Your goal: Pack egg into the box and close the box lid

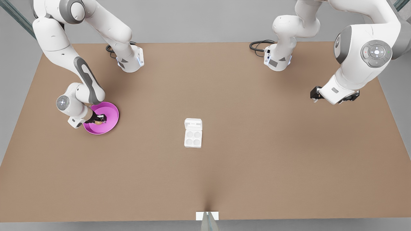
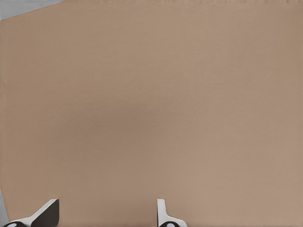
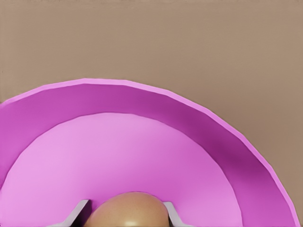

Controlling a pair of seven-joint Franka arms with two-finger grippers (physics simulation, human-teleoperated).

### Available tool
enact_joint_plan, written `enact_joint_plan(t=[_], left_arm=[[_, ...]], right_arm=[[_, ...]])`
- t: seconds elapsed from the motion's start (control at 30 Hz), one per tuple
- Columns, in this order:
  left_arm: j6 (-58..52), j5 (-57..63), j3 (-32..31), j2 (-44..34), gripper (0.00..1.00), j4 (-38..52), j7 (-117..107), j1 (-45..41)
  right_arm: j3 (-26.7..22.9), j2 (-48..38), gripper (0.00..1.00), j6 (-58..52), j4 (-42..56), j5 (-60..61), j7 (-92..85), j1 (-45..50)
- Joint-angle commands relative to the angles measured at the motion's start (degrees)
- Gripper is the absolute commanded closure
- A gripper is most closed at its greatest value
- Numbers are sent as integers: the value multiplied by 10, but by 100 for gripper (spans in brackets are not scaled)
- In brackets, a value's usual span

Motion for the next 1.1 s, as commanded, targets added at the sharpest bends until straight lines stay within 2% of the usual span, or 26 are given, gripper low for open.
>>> enact_joint_plan(t=[0.0, 0.23, 0.43, 0.6, 0.73, 0.9, 1.0, 1.07], left_arm=[[3, 1, 0, -1, 0, 0, -1, -1], [-3, 0, 0, 0, 0, -1, -1, -1], [-4, 1, 0, 2, 0, -2, -1, -1], [-4, 0, 0, 2, 0, -3, -1, -1], [-5, 0, 1, 3, 0, -3, 0, 0], [-5, 0, 2, 3, 0, -4, -1, 0], [-5, 0, 2, 3, 0, -4, -1, 0], [-5, 0, 2, 3, 0, -4, 0, 0]], right_arm=[[4, -1, 43, -15, 5, -4, 15, 0], [18, -7, 45, -36, 15, -4, 15, 0], [75, -52, 45, -126, 62, -4, 58, 1], [153, -50, 45, -138, 117, -1, 128, 6], [154, -35, 45, -216, 215, 0, 222, 105], [149, 70, 45, -276, 373, 0, 363, 230], [144, 103, 45, -293, 421, 0, 431, 286], [119, 125, 46, -297, 465, 0, 467, 350]])
